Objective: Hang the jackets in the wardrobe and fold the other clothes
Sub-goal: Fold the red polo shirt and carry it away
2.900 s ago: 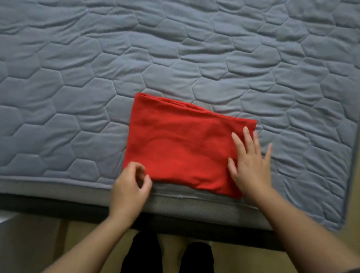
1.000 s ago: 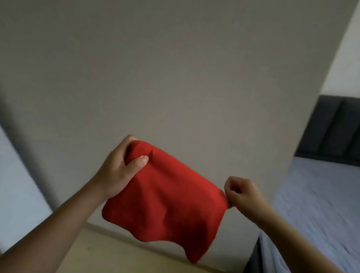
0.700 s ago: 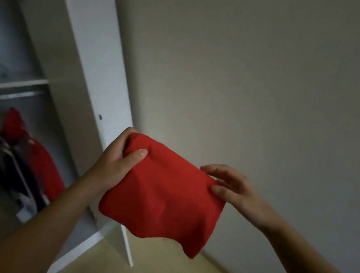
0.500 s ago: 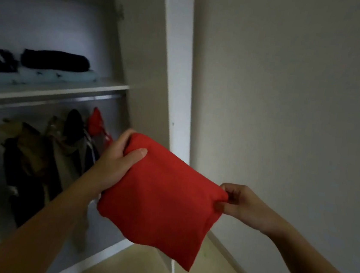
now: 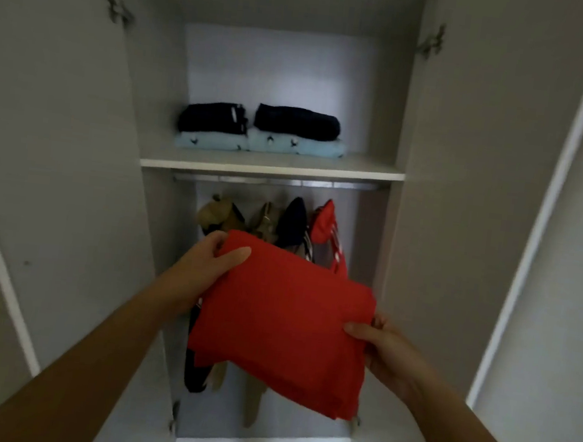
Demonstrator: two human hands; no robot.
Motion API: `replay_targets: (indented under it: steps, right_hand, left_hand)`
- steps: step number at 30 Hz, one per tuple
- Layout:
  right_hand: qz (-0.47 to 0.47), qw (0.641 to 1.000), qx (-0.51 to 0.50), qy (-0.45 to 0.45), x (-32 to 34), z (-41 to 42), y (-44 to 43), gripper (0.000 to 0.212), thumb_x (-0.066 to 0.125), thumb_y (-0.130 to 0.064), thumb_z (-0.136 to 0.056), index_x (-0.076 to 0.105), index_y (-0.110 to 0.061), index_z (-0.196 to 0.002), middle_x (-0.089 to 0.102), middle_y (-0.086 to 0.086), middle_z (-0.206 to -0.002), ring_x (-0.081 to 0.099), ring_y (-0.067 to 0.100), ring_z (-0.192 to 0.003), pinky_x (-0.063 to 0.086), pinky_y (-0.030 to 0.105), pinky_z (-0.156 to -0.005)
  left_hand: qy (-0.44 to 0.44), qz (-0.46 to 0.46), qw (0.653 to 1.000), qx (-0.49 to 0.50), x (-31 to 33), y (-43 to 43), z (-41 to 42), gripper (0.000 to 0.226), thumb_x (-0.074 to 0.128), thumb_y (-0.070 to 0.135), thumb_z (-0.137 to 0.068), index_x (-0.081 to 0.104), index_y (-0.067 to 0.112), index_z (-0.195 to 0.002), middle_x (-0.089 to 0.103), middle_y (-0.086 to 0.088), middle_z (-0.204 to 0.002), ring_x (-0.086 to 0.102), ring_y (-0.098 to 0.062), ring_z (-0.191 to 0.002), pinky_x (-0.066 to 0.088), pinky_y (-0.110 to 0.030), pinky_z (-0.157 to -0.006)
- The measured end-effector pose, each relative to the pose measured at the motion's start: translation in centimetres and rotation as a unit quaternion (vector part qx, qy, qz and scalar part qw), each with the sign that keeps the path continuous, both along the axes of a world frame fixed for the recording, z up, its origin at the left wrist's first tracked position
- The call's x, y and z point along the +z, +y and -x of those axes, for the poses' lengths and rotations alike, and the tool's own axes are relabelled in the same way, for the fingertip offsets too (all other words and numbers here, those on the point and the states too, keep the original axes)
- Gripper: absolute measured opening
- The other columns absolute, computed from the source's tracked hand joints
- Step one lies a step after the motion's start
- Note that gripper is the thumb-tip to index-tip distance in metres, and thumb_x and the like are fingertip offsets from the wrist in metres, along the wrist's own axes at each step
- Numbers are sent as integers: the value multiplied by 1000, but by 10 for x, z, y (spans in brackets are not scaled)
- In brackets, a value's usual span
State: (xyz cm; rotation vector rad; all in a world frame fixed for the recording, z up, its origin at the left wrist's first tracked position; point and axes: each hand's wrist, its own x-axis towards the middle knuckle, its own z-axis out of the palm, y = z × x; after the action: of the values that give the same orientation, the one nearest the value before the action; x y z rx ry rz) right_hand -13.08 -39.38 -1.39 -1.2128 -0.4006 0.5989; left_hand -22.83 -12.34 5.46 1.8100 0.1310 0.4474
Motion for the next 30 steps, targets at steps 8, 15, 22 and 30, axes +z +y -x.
replay_targets:
  steps: [8, 15, 22, 30]
  right_hand:
    - [119, 965, 135, -191, 114, -186, 126, 34, 57, 7, -85, 61, -12, -113, 73, 7, -101, 71, 20, -92, 57, 27, -71]
    - [155, 917, 213, -299, 223, -293, 246, 31, 61, -1, -86, 62, -16, -113, 72, 8, -104, 70, 20, -92, 58, 29, -70]
    - [186, 746, -90, -633, 286, -386, 376, 18, 63, -3, -75, 55, -14, -87, 58, 1, -82, 57, 18, -77, 49, 33, -67]
    - [336, 414, -40, -845, 188, -449, 455, 31, 50, -10, -89, 50, -15, -120, 46, 4, -127, 46, 22, -112, 30, 30, -80]
  left_hand:
    - [95, -125, 987, -18, 90, 125, -95, 35, 70, 19, -81, 62, 16, -115, 70, -4, -107, 68, -18, -98, 55, -23, -75]
    - [167, -231, 958, -25, 194, 223, -174, 26, 69, 10, -83, 66, 14, -109, 73, -2, -101, 69, -15, -94, 54, -20, -76]
    - [38, -673, 704, 223, 266, 308, -293, 33, 68, 13, -74, 56, 11, -104, 59, -6, -101, 53, -21, -85, 39, -28, -68]
    - [146, -796, 558, 183, 140, 376, -351, 44, 48, 21, -89, 37, 18, -132, 41, -4, -133, 43, -23, -121, 34, -34, -99]
